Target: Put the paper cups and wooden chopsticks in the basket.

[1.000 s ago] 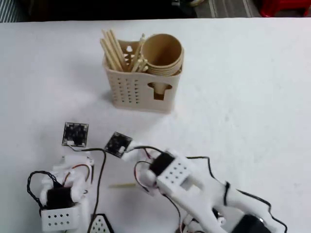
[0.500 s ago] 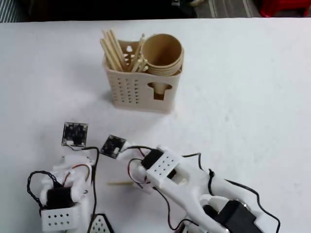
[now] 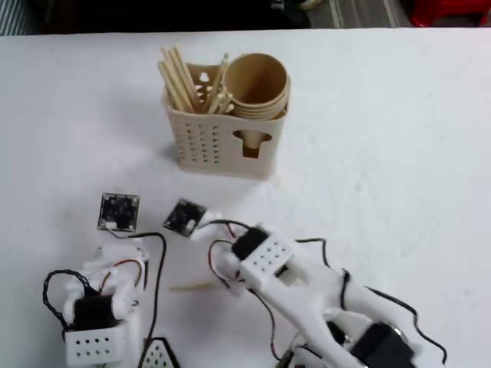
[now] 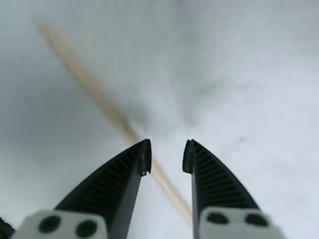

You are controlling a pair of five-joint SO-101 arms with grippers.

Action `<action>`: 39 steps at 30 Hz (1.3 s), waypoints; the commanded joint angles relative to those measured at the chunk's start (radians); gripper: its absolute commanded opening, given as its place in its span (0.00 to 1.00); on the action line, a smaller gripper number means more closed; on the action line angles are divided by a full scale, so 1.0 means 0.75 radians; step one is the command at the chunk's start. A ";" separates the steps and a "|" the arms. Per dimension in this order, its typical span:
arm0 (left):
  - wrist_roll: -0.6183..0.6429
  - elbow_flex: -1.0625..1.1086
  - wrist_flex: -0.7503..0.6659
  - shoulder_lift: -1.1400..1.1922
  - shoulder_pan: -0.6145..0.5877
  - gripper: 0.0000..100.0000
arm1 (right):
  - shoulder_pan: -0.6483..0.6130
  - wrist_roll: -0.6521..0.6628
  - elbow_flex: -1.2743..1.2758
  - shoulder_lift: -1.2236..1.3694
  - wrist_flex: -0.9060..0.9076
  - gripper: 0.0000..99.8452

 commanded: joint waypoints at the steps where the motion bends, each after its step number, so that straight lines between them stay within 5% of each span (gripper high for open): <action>1: 0.010 -0.006 0.006 0.005 0.026 0.02 | 0.005 0.010 -0.010 -0.202 0.089 0.12; 10: 0.010 -0.006 0.006 0.005 0.026 0.02 | -0.116 0.000 0.029 -0.261 0.152 0.12; 27: 0.010 -0.006 0.006 0.005 0.026 0.02 | -0.161 0.006 0.192 0.093 -0.242 0.12; 39: 0.010 -0.006 0.006 0.005 0.026 0.02 | 0.056 0.012 0.192 0.109 -0.238 0.02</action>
